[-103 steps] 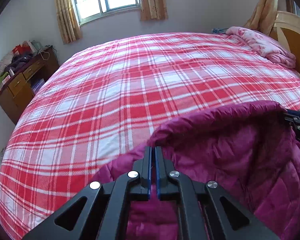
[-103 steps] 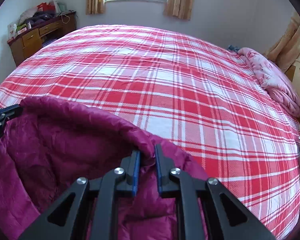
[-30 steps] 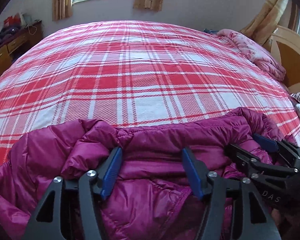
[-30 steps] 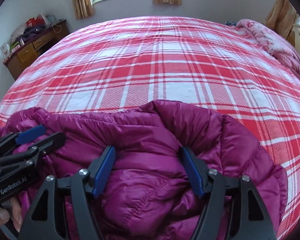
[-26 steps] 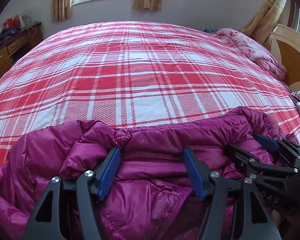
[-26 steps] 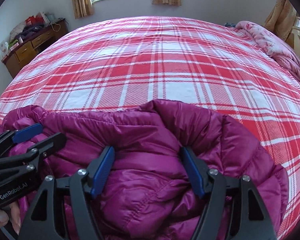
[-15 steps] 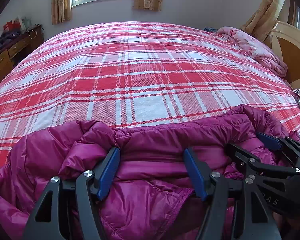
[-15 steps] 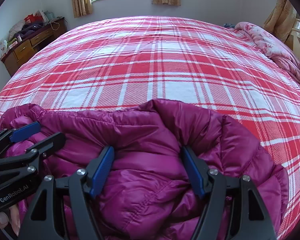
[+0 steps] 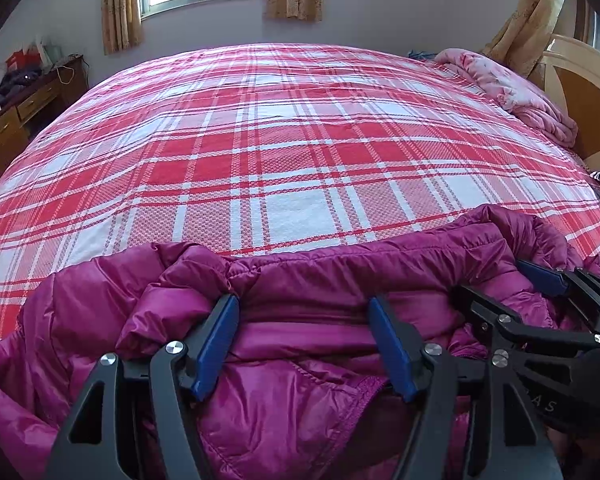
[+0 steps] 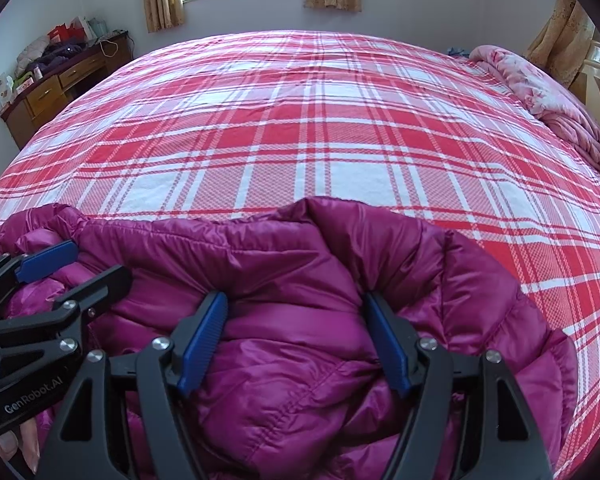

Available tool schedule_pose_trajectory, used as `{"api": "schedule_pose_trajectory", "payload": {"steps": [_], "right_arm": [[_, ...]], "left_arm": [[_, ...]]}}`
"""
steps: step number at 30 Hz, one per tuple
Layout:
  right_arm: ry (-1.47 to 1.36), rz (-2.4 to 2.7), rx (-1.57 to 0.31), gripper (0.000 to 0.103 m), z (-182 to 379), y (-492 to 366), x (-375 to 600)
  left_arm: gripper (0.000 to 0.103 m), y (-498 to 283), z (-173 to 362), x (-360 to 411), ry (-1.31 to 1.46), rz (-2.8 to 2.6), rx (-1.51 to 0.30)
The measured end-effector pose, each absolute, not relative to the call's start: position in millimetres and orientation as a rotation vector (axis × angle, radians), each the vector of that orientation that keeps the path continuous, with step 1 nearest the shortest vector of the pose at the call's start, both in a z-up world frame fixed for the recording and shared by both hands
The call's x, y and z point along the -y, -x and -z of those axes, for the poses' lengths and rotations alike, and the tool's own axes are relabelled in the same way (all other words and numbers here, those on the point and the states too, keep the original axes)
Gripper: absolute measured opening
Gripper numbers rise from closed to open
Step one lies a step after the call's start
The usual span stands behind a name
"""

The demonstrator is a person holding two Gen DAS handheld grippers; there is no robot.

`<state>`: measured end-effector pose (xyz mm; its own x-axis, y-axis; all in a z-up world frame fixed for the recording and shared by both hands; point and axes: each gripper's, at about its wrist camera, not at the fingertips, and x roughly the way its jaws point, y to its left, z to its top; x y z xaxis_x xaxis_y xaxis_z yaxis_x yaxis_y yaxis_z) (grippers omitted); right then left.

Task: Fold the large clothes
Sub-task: 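Open both grippers and press the folded jacket flat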

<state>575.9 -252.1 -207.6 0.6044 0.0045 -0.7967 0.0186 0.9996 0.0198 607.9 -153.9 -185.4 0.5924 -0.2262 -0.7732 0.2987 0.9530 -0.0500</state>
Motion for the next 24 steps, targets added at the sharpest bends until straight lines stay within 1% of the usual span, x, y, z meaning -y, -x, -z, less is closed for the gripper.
{"api": "schedule_pose_trajectory", "payload": {"steps": [24], "right_arm": [[-0.020, 0.010, -0.925, 0.074, 210.1, -578.0, 250.8]], "left_arm": [[0.068, -608.4, 185.0, 153.7, -0.090, 0.305, -0.885]]}}
